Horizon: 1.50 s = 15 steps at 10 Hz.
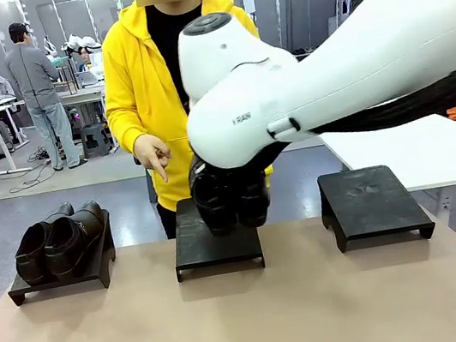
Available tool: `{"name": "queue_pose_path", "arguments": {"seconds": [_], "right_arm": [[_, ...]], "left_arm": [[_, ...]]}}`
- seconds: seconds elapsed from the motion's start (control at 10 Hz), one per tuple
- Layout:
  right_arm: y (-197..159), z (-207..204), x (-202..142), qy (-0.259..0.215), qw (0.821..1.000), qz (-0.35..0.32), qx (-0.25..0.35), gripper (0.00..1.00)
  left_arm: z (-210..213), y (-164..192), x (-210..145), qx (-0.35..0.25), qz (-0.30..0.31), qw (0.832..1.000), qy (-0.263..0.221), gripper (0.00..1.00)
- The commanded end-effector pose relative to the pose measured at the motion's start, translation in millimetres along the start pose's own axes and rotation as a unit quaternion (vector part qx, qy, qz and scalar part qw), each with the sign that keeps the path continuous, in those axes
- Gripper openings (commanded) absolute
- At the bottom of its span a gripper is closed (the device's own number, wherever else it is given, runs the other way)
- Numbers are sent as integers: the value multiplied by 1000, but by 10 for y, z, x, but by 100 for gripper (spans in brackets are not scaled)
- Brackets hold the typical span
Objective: Place the shoes on the stand as instructed by the person.
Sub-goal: Pick up another pair of Shoes and place it on the Shoes Stand indicated by the person.
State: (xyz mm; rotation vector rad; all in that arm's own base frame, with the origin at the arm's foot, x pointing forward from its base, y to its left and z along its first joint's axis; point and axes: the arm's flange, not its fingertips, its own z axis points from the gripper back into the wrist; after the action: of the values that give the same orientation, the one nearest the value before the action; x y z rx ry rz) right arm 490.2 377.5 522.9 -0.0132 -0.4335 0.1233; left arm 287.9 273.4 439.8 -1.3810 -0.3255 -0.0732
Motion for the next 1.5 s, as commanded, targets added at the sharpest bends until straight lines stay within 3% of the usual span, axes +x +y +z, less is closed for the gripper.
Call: {"name": "queue_pose_path", "arguments": {"seconds": [0.0,0.8,1.4], "right_arm": [[305,-94,280,-34,999,-25,-10,7],[447,-932,469,-60,995,-76,-9,7],[452,-1268,462,-63,994,-92,2,7]], "left_arm": [[0,-8,-19,-4,-3,1000,2,100],[0,-8,-19,-4,-3,1000,2,100],[0,-8,-19,-4,-3,1000,2,100]]}}
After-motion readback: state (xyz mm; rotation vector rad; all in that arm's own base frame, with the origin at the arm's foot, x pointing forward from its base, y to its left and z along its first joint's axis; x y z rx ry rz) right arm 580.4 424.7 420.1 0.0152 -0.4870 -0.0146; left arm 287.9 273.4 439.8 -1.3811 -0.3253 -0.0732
